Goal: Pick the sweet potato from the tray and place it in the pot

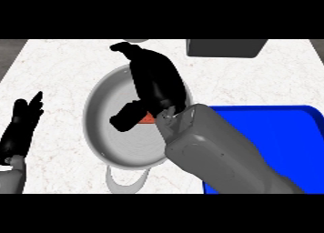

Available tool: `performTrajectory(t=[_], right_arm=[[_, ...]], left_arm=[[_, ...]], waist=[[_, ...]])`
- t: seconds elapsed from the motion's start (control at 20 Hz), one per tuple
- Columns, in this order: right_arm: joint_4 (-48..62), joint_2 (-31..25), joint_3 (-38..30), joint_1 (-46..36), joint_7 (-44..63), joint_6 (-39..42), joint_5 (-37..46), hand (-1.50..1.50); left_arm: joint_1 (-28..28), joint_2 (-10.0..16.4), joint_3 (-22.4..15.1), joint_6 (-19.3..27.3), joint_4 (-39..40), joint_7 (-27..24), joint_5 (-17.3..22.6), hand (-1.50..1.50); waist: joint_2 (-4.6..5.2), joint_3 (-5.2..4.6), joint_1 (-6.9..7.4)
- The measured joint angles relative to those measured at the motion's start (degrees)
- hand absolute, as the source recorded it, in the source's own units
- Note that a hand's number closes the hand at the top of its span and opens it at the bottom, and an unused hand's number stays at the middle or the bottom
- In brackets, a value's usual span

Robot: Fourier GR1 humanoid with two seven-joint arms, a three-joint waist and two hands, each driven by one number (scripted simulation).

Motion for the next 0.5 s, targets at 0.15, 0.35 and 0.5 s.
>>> performTrajectory(t=[0.15,0.35,0.5], right_arm=[[0.73,0.02,-0.92,0.78,-3.25,-8.42,-2.24,-1.50],[0.97,0.04,-4.21,1.94,-7.26,-15.85,-3.56,-1.50],[-0.55,-0.84,-7.82,4.48,-9.86,-18.74,-3.80,-1.50]], left_arm=[[-0.27,-0.92,-0.58,0.52,0.69,-0.32,-0.55,0.00],[-0.63,-0.81,-0.06,0.67,1.57,-0.48,-0.75,0.00],[-0.24,-0.82,0.16,0.91,1.15,-0.25,-0.99,0.00]], waist=[[0.10,0.01,0.06],[0.02,0.02,-0.49],[-0.11,0.02,-0.99]])
